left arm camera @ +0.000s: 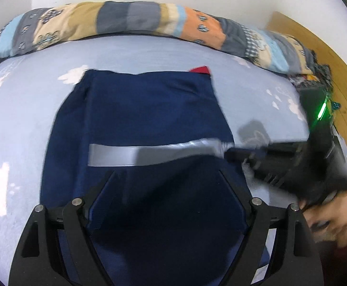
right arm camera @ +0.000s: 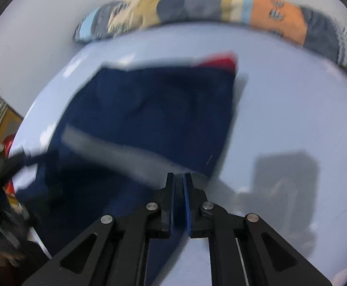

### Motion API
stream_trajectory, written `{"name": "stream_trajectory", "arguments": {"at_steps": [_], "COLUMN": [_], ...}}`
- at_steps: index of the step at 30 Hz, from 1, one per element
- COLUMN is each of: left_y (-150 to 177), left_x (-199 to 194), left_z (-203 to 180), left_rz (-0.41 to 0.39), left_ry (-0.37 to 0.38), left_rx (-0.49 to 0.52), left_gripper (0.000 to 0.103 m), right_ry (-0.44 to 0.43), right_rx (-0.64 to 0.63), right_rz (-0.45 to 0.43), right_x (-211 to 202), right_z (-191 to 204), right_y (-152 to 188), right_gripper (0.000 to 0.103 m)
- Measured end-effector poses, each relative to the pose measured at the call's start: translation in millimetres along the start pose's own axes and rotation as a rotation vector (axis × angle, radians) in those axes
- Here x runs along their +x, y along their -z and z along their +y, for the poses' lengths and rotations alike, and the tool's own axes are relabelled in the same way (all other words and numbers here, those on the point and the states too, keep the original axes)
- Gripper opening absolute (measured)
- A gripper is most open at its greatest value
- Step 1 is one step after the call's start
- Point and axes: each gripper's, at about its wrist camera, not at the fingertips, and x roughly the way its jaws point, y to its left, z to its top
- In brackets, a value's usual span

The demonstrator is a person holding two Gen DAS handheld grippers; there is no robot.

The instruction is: Fold large clothes

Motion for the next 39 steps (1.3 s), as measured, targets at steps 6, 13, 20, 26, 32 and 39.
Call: {"name": "stream_trajectory", "arguments": {"at_steps": [6,13,20,26,32,39], "left_y": [4,4,6,18,2,16], "left_x": [-6,-13,-10,19,-14,6], "left_z": [27,62,71,75,105,194], "left_rz": [-0.008,-0.020,0.008,0.137,0.044,0.134], "left_ry": [-0.043,-0.083,-0.080,-0.186,-0.015,0.180], "left_rx": [-0.050,-0.136,-0.151,-0.100,-0.196,-0.420], "left_gripper": [0.084,0.084,0.084,0.085,0.085,0.085], "right_ry": [0.041,-0.084,-0.113,-0.087,-0.204,-0.324], "right_rx": [0.041,0.036,0.060,0.107,0.268,0.403], "right_rz": [0.020,-0.006,0.021,-0.076,-0.082,-0.091], "right_x": [4,-39,-20,-32,-21,-20], "right_z": [3,26,24,5,-30,-59], "right_y": [3,39,43,25,4,15], "right_gripper": [0.003,0.009,0.012,0.049,0.053,0.058]}}
